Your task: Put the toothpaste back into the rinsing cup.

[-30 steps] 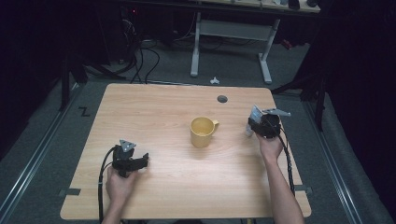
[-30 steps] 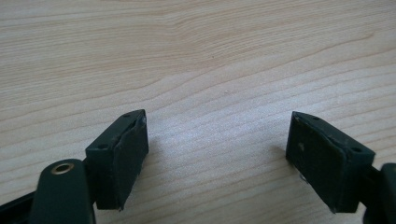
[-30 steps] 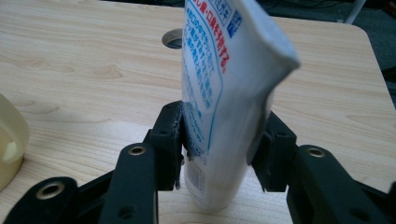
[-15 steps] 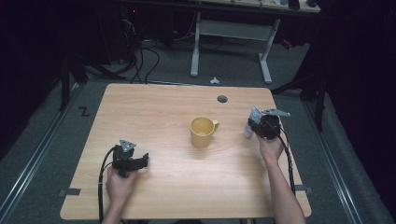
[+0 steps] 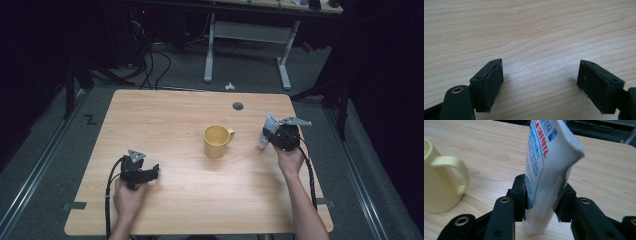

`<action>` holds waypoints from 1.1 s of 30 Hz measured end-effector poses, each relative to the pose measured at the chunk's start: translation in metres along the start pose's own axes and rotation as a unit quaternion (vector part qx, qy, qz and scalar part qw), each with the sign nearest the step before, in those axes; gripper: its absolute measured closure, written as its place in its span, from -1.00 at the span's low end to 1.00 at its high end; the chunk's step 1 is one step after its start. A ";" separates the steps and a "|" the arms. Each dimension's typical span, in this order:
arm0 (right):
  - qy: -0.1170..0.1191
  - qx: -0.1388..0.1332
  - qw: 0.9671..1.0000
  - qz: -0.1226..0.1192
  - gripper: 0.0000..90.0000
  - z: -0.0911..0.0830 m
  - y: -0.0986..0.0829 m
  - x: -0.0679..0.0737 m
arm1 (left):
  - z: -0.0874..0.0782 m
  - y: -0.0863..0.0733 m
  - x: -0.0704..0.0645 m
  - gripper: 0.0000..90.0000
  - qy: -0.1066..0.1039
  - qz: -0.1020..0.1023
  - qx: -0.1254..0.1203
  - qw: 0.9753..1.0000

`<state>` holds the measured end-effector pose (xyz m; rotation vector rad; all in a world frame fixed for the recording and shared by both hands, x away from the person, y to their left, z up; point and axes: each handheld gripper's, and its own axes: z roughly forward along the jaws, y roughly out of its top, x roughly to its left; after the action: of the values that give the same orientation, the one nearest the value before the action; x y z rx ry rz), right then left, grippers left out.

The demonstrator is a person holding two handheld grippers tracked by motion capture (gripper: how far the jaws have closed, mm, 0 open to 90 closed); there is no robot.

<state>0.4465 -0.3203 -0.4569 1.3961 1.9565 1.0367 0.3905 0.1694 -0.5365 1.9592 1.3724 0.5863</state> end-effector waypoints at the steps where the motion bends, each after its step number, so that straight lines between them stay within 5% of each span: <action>1: 0.002 0.000 1.000 -0.001 0.47 -0.001 0.000 0.001 | 0.000 0.000 0.000 -0.52 0.000 0.000 0.000 1.000; 33: 0.063 -0.009 0.997 -0.041 0.48 -0.029 0.009 0.030 | 0.000 0.000 0.000 -0.52 0.000 0.000 0.000 1.000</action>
<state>0.4190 -0.2990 -0.4328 1.2572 2.0695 1.1253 0.3905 0.1694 -0.5365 1.9583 1.3725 0.5859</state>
